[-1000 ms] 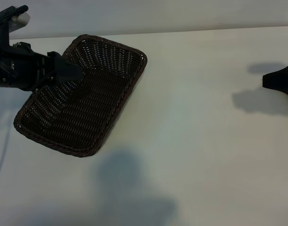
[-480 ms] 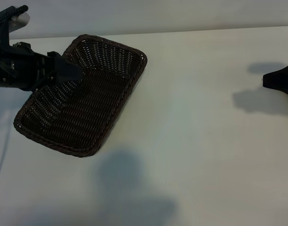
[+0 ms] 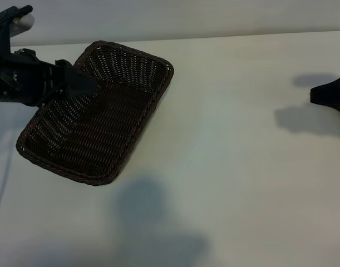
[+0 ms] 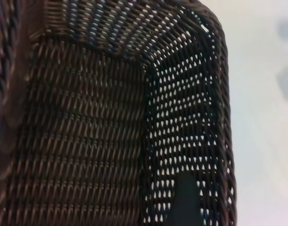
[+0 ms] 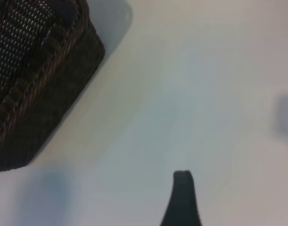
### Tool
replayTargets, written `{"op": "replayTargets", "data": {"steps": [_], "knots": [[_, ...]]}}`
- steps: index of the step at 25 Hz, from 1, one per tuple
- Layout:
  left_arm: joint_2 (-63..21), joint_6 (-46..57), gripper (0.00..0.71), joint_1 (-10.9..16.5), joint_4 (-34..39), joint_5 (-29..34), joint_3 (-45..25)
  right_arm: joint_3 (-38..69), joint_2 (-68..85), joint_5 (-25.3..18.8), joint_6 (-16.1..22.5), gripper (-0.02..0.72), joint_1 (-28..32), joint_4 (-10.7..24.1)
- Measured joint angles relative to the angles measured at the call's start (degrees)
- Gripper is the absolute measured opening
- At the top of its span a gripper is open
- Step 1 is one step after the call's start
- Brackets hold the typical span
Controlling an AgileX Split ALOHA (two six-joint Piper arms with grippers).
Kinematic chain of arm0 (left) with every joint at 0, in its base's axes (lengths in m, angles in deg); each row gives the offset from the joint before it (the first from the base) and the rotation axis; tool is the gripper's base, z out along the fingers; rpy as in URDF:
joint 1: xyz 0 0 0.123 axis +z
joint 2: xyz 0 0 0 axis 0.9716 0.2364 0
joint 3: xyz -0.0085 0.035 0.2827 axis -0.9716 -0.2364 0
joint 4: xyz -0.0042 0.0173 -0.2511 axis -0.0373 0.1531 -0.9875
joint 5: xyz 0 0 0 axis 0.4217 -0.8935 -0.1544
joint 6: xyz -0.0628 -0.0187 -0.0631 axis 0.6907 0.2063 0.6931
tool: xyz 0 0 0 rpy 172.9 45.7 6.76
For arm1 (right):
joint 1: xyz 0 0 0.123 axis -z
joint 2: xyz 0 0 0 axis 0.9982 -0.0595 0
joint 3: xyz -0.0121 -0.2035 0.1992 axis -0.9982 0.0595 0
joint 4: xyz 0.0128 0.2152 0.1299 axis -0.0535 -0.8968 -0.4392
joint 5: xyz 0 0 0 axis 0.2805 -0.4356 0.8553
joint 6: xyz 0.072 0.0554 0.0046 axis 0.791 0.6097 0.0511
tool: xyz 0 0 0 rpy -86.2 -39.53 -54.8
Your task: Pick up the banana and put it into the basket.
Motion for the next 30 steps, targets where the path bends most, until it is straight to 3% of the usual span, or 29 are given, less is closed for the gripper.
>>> {"op": "replayTargets", "data": {"steps": [6,16,30], "knots": [[0.0,6.2,0.587,0.0,0.5,2.0,0.1,0.0,0.0,0.0,0.0,0.584,0.0,0.0],[0.0,57.8,0.587,0.0,20.6,9.9,1.2,0.0,0.0,0.1,0.0,0.584,0.0,0.0],[0.0,78.7,0.587,-0.1,31.8,18.0,0.6,0.0,0.0,1.5,0.0,0.584,0.0,0.0]]}}
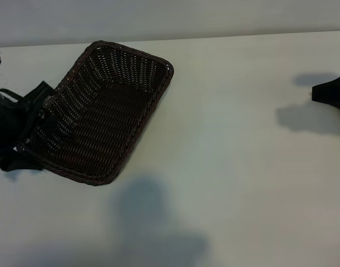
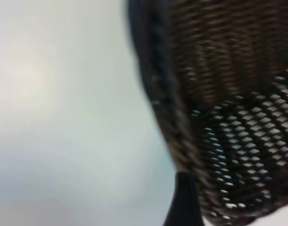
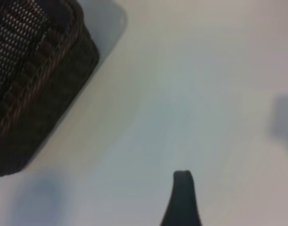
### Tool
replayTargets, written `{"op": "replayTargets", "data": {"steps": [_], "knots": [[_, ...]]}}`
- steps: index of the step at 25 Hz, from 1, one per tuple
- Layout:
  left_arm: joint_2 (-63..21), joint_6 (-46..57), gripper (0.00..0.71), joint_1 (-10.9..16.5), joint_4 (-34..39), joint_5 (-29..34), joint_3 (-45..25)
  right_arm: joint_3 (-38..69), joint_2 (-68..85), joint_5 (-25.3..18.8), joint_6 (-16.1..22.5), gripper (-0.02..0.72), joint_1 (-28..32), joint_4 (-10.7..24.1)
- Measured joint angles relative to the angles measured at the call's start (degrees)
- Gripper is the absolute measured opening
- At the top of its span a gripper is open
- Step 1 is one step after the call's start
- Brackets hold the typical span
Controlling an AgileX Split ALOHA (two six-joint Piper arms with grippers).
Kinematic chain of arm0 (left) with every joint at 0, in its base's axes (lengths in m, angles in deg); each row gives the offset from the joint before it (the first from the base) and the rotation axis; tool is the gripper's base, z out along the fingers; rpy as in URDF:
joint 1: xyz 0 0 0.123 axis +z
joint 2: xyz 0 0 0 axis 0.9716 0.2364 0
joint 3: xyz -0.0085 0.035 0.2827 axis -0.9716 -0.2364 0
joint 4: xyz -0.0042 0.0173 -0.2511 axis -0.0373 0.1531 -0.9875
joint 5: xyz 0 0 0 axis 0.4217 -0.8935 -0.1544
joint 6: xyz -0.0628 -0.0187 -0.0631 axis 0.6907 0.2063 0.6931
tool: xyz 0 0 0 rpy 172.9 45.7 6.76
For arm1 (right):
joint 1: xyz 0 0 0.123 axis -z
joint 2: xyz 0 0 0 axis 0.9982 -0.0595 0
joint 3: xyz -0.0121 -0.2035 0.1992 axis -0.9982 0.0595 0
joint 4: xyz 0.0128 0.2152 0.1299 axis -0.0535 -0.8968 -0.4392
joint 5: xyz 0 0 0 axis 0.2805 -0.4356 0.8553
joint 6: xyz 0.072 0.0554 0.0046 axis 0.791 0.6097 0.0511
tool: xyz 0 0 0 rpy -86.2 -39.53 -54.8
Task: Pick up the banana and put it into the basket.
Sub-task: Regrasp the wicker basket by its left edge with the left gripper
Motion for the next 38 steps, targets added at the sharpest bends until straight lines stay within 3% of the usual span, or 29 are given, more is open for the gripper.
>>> {"op": "replayTargets", "data": {"steps": [7,19,27,38], "knots": [[0.0,4.1,0.587,-0.1,2.9,-0.8,-1.1,0.0,0.0,0.3,0.0,0.584,0.0,0.0],[0.0,7.3,0.587,-0.6,3.0,-11.2,-7.8,0.0,0.0,0.4,0.1,0.581,0.0,0.0],[0.0,10.6,0.587,-4.4,3.6,-14.8,-8.0,0.0,0.0,0.4,0.2,0.581,0.0,0.0],[1.1,14.3,0.587,-4.8,4.4,-15.8,-8.0,0.0,0.0,0.4,0.2,0.581,0.0,0.0]]}}
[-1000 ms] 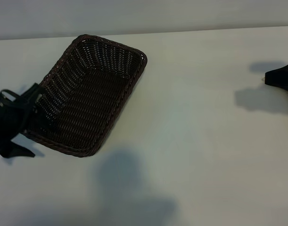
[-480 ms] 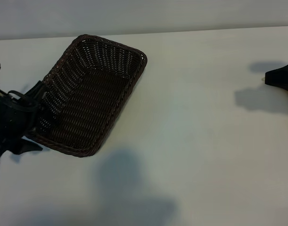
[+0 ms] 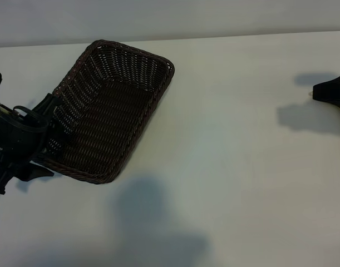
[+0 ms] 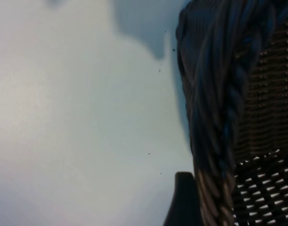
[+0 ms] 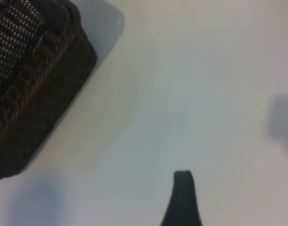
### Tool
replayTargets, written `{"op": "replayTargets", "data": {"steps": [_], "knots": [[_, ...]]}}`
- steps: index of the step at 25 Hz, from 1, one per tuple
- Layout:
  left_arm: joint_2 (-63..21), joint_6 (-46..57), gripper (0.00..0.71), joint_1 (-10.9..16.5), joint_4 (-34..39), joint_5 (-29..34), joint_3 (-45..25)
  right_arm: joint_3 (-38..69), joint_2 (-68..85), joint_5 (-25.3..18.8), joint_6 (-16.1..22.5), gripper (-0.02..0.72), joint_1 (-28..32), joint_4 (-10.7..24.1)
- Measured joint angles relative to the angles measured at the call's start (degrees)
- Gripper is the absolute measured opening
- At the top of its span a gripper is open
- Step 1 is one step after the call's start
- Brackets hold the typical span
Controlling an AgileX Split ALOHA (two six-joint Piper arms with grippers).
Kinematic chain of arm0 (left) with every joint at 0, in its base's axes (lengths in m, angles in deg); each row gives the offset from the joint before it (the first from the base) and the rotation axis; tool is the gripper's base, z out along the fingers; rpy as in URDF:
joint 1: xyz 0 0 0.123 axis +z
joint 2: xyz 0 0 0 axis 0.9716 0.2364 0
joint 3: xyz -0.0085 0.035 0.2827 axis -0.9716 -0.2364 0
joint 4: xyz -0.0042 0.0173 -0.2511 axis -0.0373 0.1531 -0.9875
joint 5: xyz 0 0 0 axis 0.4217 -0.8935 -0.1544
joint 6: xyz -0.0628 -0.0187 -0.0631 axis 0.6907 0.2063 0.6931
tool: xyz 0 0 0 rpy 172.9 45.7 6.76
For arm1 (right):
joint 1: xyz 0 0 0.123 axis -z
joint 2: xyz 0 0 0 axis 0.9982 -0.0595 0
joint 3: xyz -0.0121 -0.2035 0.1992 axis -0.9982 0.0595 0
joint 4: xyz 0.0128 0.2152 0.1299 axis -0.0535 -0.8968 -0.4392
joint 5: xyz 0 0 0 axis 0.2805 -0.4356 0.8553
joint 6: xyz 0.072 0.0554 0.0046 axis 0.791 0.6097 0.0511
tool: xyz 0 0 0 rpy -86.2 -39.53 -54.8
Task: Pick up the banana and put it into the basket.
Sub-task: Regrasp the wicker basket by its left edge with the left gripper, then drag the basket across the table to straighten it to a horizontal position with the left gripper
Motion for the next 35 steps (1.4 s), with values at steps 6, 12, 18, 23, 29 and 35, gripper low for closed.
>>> {"op": "replayTargets", "data": {"steps": [6,12,18,23,29,35], "knots": [[3.4,0.1,0.587,0.0,0.1,-4.6,-2.0,0.0,0.0,0.0,0.0,0.581,0.0,0.0],[5.8,0.4,0.540,0.0,0.1,-8.5,-2.1,0.0,0.0,0.0,0.0,0.581,0.0,0.0],[6.5,0.7,0.249,0.0,1.3,-8.2,-2.3,0.0,0.0,0.1,0.1,0.581,0.0,0.0],[6.7,0.9,0.156,0.0,1.3,-9.6,-2.3,0.0,0.0,0.2,0.1,0.581,0.0,0.0],[6.8,-3.2,0.156,0.0,0.6,-10.0,-1.4,0.0,0.0,0.2,0.2,0.581,0.0,0.0],[7.2,-16.9,0.156,0.0,-0.6,-3.7,6.2,0.0,0.0,0.2,0.6,0.581,0.0,0.0]]}}
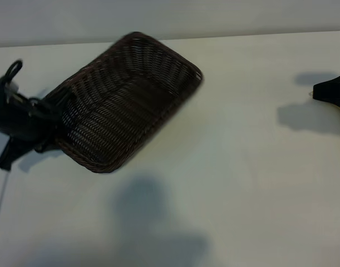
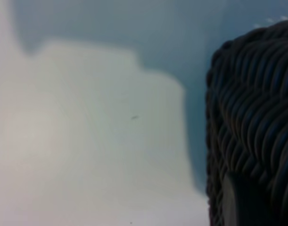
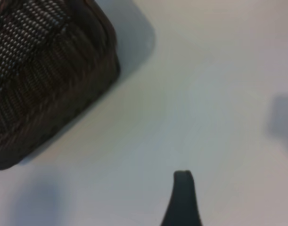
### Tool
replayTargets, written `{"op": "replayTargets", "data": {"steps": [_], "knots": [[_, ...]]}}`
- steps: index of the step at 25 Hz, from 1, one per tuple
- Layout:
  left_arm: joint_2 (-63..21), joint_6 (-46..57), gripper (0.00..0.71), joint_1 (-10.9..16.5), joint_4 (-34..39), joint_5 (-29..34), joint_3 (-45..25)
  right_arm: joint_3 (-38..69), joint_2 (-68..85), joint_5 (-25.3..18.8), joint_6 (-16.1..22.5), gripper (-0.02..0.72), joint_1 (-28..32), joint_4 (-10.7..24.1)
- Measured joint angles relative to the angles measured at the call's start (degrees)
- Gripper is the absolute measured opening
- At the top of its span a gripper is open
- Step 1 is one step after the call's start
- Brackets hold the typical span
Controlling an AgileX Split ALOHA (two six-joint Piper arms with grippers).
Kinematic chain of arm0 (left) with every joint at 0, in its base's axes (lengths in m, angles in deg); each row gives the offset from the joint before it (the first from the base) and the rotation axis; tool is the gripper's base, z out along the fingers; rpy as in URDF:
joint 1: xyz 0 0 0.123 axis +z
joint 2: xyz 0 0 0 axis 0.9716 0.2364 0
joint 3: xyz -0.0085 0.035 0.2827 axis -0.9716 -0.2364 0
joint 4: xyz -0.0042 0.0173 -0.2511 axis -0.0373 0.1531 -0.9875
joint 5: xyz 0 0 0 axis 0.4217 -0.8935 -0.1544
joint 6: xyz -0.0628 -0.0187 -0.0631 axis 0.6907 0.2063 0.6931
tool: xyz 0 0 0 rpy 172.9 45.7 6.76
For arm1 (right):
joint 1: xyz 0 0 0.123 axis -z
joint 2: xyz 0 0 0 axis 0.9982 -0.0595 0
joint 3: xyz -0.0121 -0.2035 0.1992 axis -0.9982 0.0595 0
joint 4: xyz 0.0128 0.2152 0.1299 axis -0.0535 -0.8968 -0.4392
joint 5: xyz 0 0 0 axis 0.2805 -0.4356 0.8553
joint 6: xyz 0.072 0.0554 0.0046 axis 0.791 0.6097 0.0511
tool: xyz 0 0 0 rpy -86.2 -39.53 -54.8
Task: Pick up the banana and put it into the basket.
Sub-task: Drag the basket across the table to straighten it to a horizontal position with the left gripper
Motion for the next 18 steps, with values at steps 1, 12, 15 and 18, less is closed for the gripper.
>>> {"op": "replayTargets", "data": {"steps": [1,12,15,18], "knots": [[0.0,-2.4,0.156,0.0,0.1,1.7,1.7,0.0,0.0,0.0,0.0,0.581,0.0,0.0],[10.9,-30.4,0.156,0.0,-0.9,22.2,22.0,0.0,0.0,0.0,0.1,0.581,0.0,0.0],[15.8,-36.4,0.155,0.0,-4.0,26.3,27.9,0.0,0.0,0.0,0.1,0.581,0.0,0.0],[19.5,-39.7,0.155,0.0,-8.2,27.1,32.3,0.0,0.0,0.0,0.1,0.581,0.0,0.0]]}}
